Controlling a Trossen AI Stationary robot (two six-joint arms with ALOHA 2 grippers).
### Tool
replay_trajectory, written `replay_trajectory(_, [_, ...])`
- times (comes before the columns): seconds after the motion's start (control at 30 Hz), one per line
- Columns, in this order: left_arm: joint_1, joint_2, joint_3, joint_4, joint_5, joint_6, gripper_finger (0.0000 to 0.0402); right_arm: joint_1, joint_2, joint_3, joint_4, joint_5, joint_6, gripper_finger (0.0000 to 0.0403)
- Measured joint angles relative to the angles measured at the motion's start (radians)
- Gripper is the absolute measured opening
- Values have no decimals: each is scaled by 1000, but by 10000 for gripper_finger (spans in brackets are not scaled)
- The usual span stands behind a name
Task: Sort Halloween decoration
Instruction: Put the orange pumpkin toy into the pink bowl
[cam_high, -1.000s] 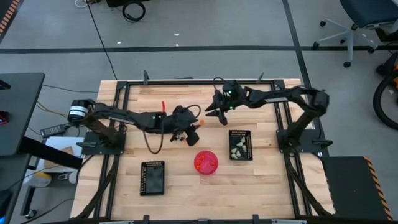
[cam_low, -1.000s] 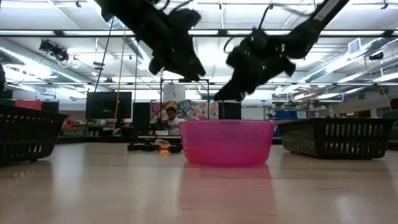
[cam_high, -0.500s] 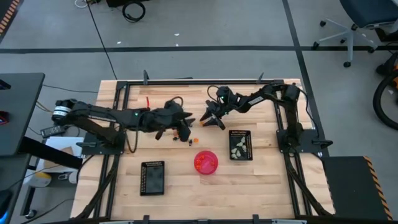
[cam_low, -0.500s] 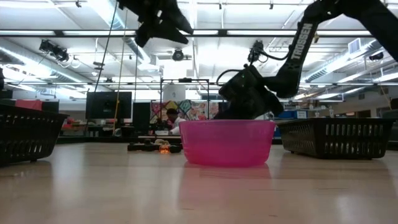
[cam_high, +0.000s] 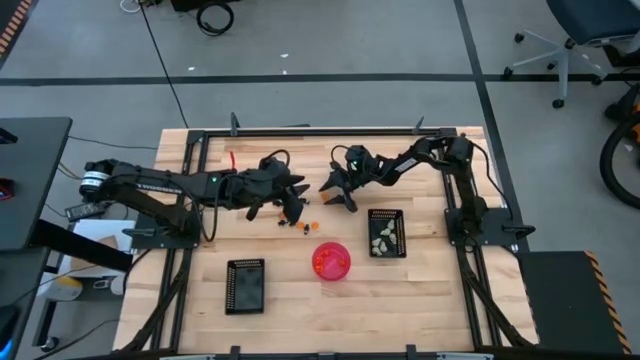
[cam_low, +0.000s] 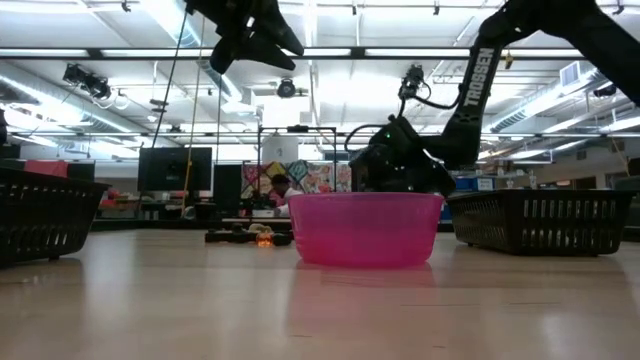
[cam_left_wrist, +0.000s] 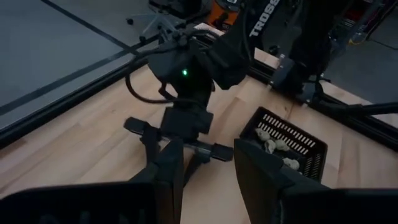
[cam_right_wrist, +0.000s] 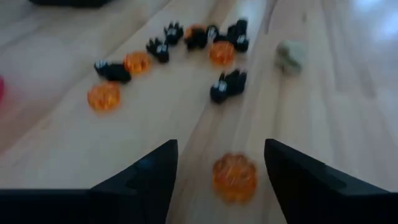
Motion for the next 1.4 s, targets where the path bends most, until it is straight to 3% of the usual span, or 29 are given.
replay_trajectory(0.23, [0,0,0,0,-5,-1,114,11,50,3,44,12,-17,210])
replay_trajectory(0.57, [0,0,0,1,-5,-1,114,0,52,3,32,7,-18,99])
replay_trajectory(0.9, [-2,0,0,-1,-5,-1,114,6,41,1,36,8,37,105])
replay_trajectory(1.4, [-2,0,0,-59,4,-25,114,66,-133,-2,30,-27,165,107])
